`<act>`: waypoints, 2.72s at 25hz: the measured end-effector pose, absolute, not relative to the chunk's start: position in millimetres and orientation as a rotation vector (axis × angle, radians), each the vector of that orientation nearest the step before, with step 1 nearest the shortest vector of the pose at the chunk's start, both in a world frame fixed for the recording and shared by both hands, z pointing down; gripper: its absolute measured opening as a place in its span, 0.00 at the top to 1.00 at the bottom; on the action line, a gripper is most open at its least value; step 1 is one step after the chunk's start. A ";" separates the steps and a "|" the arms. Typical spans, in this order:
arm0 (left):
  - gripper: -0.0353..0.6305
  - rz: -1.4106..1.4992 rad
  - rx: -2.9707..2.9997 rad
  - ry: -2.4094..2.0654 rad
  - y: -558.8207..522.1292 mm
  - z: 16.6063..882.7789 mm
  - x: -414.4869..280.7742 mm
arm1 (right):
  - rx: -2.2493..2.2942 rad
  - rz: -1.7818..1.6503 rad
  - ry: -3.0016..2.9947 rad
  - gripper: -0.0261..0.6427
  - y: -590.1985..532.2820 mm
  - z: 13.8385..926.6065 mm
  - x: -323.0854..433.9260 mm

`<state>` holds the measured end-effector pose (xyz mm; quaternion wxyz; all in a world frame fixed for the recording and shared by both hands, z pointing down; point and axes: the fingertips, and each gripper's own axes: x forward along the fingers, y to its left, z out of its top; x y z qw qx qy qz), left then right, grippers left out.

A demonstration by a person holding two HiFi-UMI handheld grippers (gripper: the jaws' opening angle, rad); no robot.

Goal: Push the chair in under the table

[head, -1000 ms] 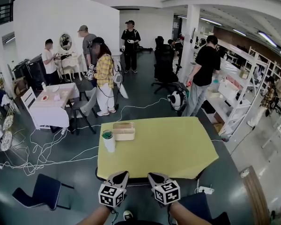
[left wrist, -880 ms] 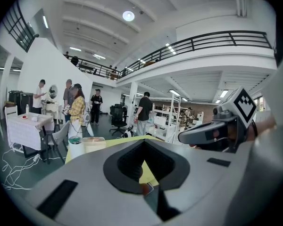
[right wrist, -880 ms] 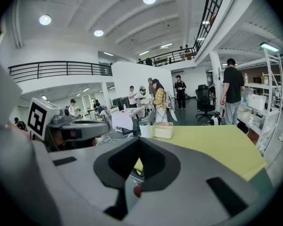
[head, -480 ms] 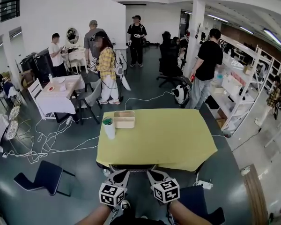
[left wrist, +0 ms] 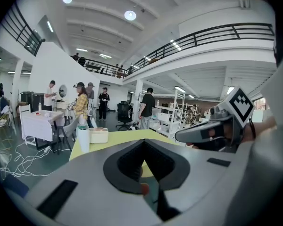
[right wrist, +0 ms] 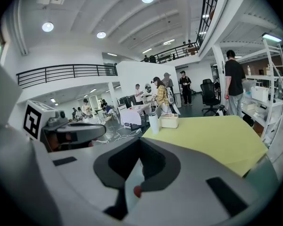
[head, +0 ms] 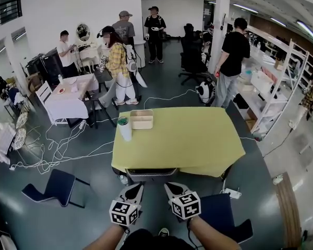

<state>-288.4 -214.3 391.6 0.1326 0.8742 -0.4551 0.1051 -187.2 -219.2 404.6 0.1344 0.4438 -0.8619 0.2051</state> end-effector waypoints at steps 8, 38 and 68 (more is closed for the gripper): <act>0.93 0.305 2.566 -1.289 -185.6 389.5 -293.5 | 1.326 0.585 -2.476 0.94 -192.5 401.2 -189.4; 0.93 0.286 2.632 -1.180 123.1 390.2 -414.7 | 1.423 0.578 -2.419 0.94 122.5 403.8 -321.4; 0.93 0.310 2.640 -0.957 150.3 416.8 -328.5 | 1.612 0.656 -2.285 0.94 170.6 424.4 -232.9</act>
